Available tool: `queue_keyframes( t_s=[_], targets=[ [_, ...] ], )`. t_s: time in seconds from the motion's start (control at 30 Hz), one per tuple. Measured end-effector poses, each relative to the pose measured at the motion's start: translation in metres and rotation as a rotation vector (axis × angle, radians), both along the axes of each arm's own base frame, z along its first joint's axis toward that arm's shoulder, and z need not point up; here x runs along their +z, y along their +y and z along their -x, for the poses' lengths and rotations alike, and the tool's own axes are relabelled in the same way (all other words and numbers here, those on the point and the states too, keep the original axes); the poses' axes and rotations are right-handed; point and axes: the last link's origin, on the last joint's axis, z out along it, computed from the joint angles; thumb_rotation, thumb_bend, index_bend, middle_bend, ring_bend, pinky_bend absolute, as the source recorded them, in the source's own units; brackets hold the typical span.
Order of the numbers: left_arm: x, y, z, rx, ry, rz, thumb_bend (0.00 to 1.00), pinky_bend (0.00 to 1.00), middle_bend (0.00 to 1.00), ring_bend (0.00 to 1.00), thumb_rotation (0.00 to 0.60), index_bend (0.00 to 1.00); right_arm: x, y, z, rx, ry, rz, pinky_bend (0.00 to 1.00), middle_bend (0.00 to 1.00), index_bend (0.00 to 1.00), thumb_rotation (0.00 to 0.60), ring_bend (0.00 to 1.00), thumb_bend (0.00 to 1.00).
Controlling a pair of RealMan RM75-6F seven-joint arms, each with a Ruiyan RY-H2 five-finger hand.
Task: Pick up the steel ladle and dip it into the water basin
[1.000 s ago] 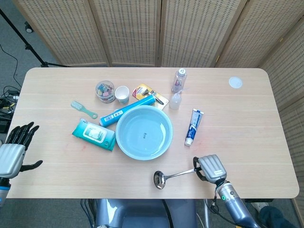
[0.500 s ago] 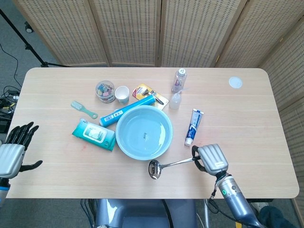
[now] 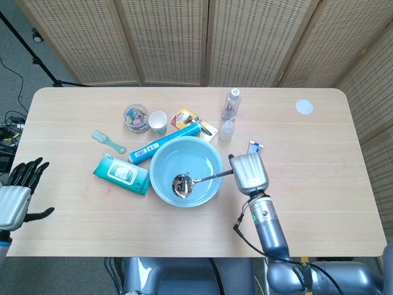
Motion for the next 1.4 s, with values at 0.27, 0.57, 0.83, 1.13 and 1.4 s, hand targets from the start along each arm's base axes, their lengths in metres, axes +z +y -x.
queue_keyframes(
  t_s=[0.27,0.57,0.83,1.13,1.4],
  targets=[
    [0.003,0.001,0.000,0.003,-0.018,-0.005,0.00,0.00,0.00,0.00,0.600,0.00,-0.013,-0.026,-0.023,-0.059,0.083,0.110,0.98,0.83,0.81,0.600,0.75,1.00],
    [0.004,0.002,0.002,0.009,-0.023,0.005,0.00,0.00,0.00,0.00,0.600,0.00,-0.044,-0.036,-0.018,-0.095,0.178,0.126,0.98,0.83,0.81,0.600,0.75,1.00],
    [0.005,0.003,0.003,0.019,-0.028,0.003,0.00,0.00,0.00,0.00,0.600,0.00,-0.062,-0.040,-0.014,-0.066,0.207,0.139,0.98,0.83,0.81,0.600,0.75,1.00],
    [0.004,0.003,0.003,0.021,-0.027,0.008,0.00,0.00,0.00,0.00,0.600,0.00,-0.075,-0.045,-0.011,0.010,0.237,0.188,0.98,0.83,0.81,0.600,0.76,1.00],
    [0.004,0.004,0.004,0.027,-0.027,0.008,0.00,0.00,0.00,0.00,0.600,0.00,-0.091,-0.046,-0.006,0.058,0.302,0.190,0.98,0.83,0.81,0.600,0.76,1.00]
  ],
)
